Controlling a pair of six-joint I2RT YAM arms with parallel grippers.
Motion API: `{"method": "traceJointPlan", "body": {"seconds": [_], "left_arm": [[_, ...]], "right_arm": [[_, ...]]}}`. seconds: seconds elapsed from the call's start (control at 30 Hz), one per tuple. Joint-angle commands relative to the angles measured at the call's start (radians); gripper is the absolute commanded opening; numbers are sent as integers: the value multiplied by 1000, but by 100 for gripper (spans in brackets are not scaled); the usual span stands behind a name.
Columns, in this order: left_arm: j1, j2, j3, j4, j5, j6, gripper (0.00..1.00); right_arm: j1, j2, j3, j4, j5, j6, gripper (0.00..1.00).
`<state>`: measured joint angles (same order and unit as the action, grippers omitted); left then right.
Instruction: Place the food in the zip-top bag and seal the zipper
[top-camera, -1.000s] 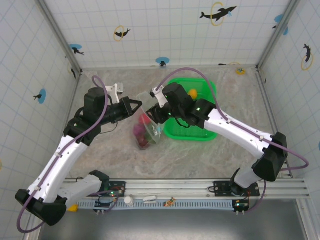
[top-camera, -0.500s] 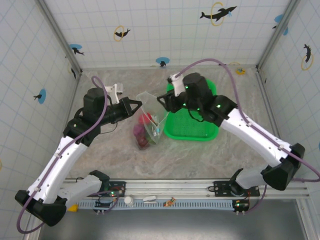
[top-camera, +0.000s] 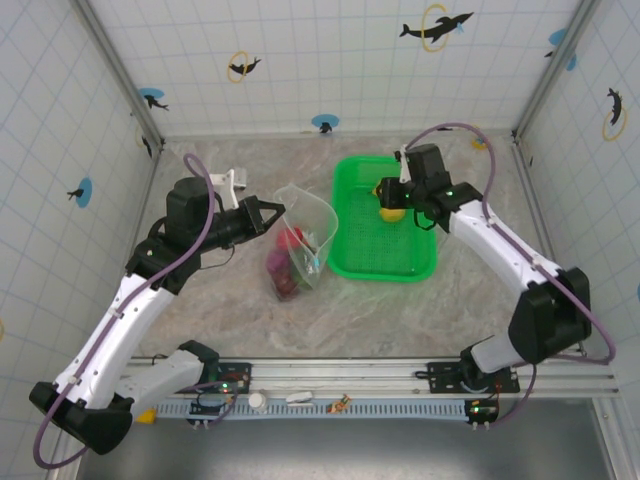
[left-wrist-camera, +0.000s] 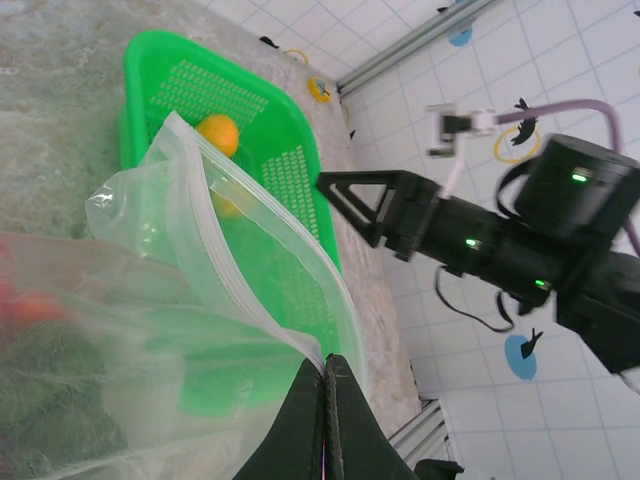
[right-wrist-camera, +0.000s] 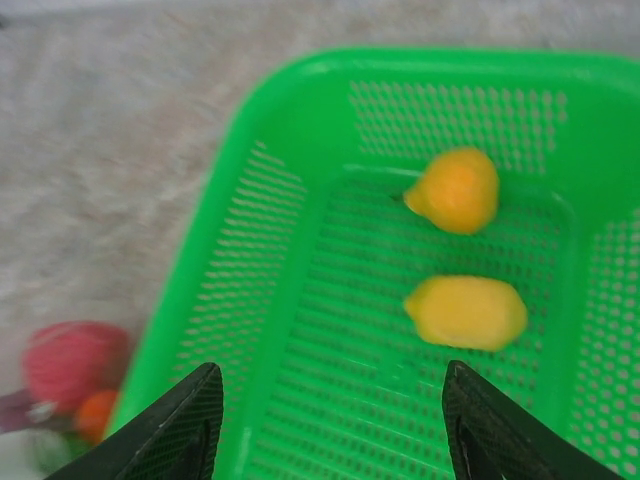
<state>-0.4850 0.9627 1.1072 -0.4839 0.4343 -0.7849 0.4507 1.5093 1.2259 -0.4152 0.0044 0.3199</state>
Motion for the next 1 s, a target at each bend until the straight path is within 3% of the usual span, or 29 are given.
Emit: {"method": "traceJointPlan", "body": {"seconds": [0.0,0.13,0.33,0.53,0.97], "left_arm": [[2,-11,-2,41,20,30,0],[2,-7,-1,38,26,39,0],[2,-7,-2,21,24,58,0],[2,-8,-4,17,26,62,0],[2,-5,5,9,25,69,0]], "right_arm": [[-5,84,30,-34,87,-26,63],[-19,201,89,-46,104,-38,68],[-51,349,171,-56,19,-44,78],[-69,419,219,-40,-22,-85,88],[-87,469,213,-48,-179,-93,88]]}}
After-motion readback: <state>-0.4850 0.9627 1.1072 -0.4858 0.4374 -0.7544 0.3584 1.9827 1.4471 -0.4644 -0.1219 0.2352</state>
